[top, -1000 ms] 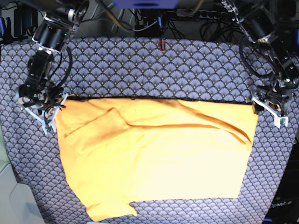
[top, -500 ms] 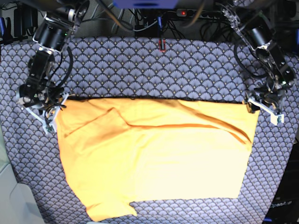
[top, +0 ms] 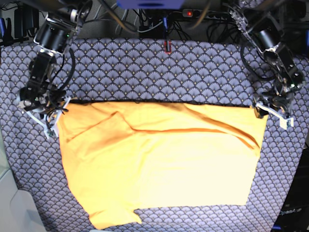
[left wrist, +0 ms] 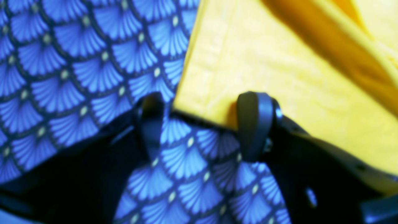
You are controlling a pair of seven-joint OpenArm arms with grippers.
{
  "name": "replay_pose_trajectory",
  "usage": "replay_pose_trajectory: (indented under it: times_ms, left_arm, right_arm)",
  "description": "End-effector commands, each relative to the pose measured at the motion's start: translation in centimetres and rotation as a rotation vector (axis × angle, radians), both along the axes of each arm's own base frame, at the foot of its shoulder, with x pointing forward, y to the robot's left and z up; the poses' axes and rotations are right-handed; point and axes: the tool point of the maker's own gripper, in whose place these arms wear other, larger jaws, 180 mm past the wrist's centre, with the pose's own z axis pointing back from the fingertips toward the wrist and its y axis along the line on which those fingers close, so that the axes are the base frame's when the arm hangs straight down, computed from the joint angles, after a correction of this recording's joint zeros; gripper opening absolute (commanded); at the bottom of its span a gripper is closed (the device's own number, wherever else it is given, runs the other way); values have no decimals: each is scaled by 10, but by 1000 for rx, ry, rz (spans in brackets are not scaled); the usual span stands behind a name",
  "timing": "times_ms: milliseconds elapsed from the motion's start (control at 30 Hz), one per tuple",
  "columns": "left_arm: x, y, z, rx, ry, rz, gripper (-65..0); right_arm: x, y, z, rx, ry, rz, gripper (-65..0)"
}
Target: Fold the T-shirt properly
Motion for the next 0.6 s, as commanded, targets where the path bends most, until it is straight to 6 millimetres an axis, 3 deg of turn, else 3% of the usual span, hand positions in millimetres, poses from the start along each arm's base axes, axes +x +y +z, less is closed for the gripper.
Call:
replay_pose_trajectory:
  times_ms: [0,200,400,567]
  left_arm:
    - [5,3,5,8,-5,-5,-285]
    - [3,2,4,6,-2,-5,-309]
    - [0,3,3,10,8,-8,-645]
    - [-1,6,4,18,10,-7,-650]
  right_arm:
    - [12,-7,14,-15,-47,-2,-650]
    - [9,-8,12,-16,-41,-5,-650]
    - [1,-8,7,-20,-24,-3,-650]
    - [-5,-8,3,-17,-13,-6,-650]
